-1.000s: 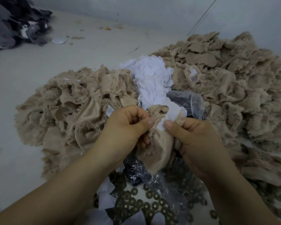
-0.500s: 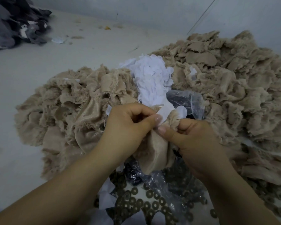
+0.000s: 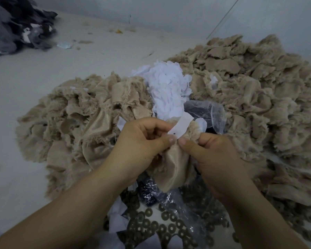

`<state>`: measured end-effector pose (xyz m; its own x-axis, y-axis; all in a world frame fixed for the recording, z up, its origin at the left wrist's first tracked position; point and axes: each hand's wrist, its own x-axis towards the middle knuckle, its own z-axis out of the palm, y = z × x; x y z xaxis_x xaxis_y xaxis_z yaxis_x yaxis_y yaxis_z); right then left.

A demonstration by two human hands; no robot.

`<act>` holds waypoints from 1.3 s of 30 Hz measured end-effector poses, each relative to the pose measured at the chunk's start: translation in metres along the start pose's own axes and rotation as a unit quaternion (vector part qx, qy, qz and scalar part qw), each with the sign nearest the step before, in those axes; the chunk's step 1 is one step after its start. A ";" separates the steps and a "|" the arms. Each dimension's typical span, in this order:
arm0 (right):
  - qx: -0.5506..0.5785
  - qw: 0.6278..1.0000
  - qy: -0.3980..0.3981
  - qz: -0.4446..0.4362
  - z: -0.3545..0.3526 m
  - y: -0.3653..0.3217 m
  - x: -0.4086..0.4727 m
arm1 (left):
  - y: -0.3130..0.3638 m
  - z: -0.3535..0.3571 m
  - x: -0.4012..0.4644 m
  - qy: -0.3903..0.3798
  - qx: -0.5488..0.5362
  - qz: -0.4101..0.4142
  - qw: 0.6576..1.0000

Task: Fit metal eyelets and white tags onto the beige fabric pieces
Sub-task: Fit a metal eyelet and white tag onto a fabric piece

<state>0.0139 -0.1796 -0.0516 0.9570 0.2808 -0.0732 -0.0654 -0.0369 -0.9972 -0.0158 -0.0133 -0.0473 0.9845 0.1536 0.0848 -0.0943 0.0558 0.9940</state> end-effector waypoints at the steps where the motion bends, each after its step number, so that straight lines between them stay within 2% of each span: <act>1: -0.010 1.000 0.001 -0.001 0.000 0.000 0.000 | 0.000 0.001 0.000 0.011 -0.002 -0.004 1.000; 9: -0.074 0.996 0.035 -0.026 0.005 -0.004 -0.003 | 0.000 0.007 0.001 0.028 -0.076 -0.071 0.994; 17: -0.060 0.997 0.023 -0.029 0.006 -0.003 -0.003 | 0.000 0.002 0.000 -0.017 -0.031 -0.026 0.999; 21: -0.078 0.996 0.017 -0.042 0.005 0.000 -0.002 | 0.002 0.005 0.000 0.035 -0.038 -0.027 0.998; 25: -0.050 0.999 0.008 -0.011 0.006 0.001 -0.003 | 0.002 0.007 0.002 0.063 -0.082 -0.055 0.993; 29: -0.023 0.999 0.020 -0.014 0.007 -0.002 -0.005 | 0.001 0.004 0.000 0.047 -0.048 -0.021 0.998; 32: -0.009 1.000 0.022 -0.012 0.008 -0.003 -0.005 | 0.000 0.002 -0.006 0.029 0.033 0.004 0.999; 39: 0.011 0.999 0.028 -0.015 0.007 0.004 -0.002 | -0.002 0.003 -0.007 0.040 0.052 -0.035 0.997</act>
<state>0.0100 -0.1737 -0.0553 0.9727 0.2282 -0.0426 -0.0420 -0.0075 -0.9991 -0.0220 -0.0179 -0.0496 0.9728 0.2312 0.0130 -0.0056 -0.0327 0.9994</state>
